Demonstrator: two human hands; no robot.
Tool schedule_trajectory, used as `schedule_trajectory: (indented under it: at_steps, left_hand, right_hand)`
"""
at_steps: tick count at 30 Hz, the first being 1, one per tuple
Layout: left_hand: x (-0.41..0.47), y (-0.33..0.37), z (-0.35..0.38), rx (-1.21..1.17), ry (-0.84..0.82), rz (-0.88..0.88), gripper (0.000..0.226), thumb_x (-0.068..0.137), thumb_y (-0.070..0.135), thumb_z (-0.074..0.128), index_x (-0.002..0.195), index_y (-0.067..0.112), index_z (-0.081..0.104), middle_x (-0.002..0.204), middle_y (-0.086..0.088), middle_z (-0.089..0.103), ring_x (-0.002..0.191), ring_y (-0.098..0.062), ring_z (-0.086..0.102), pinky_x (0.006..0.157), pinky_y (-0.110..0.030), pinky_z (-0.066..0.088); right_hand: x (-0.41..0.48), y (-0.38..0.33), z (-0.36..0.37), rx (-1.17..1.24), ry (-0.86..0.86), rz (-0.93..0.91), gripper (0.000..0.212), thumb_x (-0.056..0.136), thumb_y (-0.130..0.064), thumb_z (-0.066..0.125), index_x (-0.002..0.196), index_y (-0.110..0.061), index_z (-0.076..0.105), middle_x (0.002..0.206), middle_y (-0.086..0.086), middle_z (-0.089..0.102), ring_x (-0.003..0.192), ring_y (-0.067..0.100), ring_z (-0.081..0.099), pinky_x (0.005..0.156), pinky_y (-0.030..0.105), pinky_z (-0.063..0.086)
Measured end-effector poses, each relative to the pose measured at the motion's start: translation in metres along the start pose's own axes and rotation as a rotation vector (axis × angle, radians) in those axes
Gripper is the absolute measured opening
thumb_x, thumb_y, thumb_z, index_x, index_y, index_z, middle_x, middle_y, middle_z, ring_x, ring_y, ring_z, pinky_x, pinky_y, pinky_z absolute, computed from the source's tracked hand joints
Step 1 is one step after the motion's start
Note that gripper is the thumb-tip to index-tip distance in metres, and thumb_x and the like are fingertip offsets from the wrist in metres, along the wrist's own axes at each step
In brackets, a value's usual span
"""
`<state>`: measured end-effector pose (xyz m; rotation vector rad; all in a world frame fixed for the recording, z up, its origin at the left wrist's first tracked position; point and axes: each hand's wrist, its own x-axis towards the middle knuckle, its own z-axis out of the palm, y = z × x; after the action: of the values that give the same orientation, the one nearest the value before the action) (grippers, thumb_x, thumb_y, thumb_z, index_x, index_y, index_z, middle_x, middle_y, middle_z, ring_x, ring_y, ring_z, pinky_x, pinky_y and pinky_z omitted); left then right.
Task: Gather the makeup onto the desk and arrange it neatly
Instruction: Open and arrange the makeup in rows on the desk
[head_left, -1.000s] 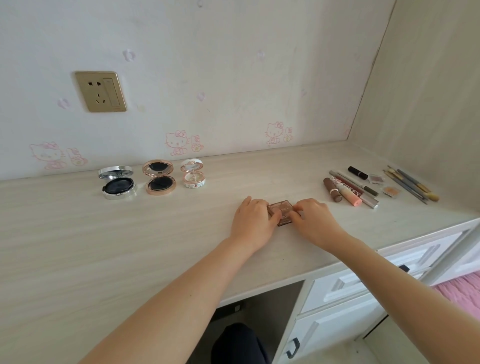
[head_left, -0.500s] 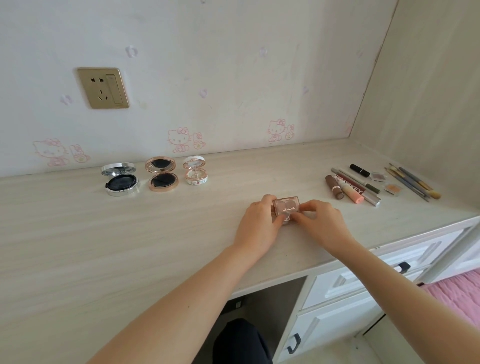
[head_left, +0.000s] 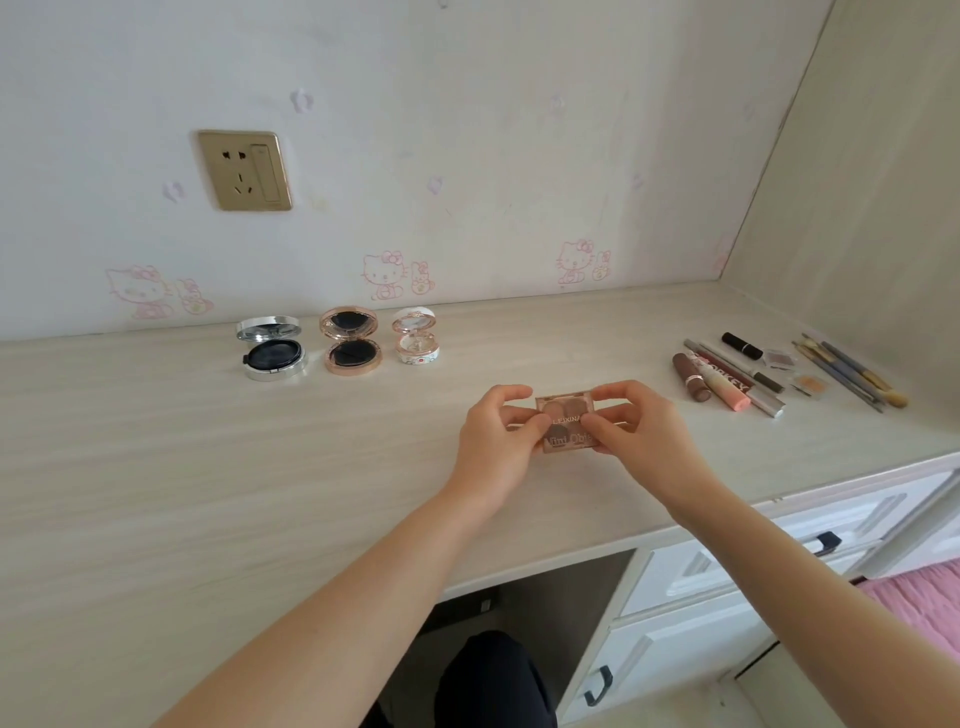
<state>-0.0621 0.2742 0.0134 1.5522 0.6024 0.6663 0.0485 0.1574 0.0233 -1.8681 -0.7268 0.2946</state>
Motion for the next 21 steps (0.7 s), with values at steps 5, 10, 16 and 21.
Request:
schedule_trajectory:
  at_steps: [5,10,16,21]
  left_hand:
    - [-0.011,0.010,-0.036,-0.134,-0.020,-0.065,0.020,0.086,0.002,0.065,0.106,0.001,0.063,0.097,-0.017,0.070,0.083,-0.022,0.070,0.072,-0.030,0.060]
    - [-0.019,0.011,-0.077,-0.131,-0.002,-0.087,0.017,0.087,0.002,0.064,0.104,0.004,0.064,0.093,-0.011,0.072,0.074,-0.011,0.070,0.067,-0.024,0.059]
    - [-0.034,0.004,-0.122,-0.146,0.079,-0.130,0.017,0.086,0.003,0.065,0.102,0.003,0.066,0.094,-0.014,0.073,0.081,-0.020,0.072,0.067,-0.026,0.058]
    - [-0.044,0.001,-0.151,-0.174,0.110,-0.128,0.021,0.084,0.010,0.070,0.103,0.003,0.065,0.090,-0.014,0.074,0.083,-0.024,0.073,0.073,-0.031,0.059]
  right_hand:
    - [-0.008,-0.019,0.025,-0.012,-0.081,-0.070,0.027,0.088,-0.016,0.064,0.111,-0.028,0.058,0.090,0.000,0.070,0.077,0.014,0.071,0.077,0.043,0.058]
    - [-0.018,-0.037,0.057,-0.094,-0.159,-0.174,0.035,0.090,-0.015,0.061,0.118,-0.035,0.057,0.091,-0.005,0.064,0.076,0.011,0.069,0.073,0.036,0.058]
    - [-0.027,-0.050,0.096,-0.139,-0.295,-0.244,0.041,0.087,-0.010,0.061,0.121,-0.034,0.054,0.099,-0.009,0.060,0.080,0.006,0.066,0.071,0.024,0.056]
    - [-0.033,-0.059,0.124,-0.135,-0.340,-0.300,0.047,0.087,-0.007,0.061,0.126,-0.031,0.052,0.112,-0.007,0.054,0.085,0.005,0.065,0.074,0.016,0.054]
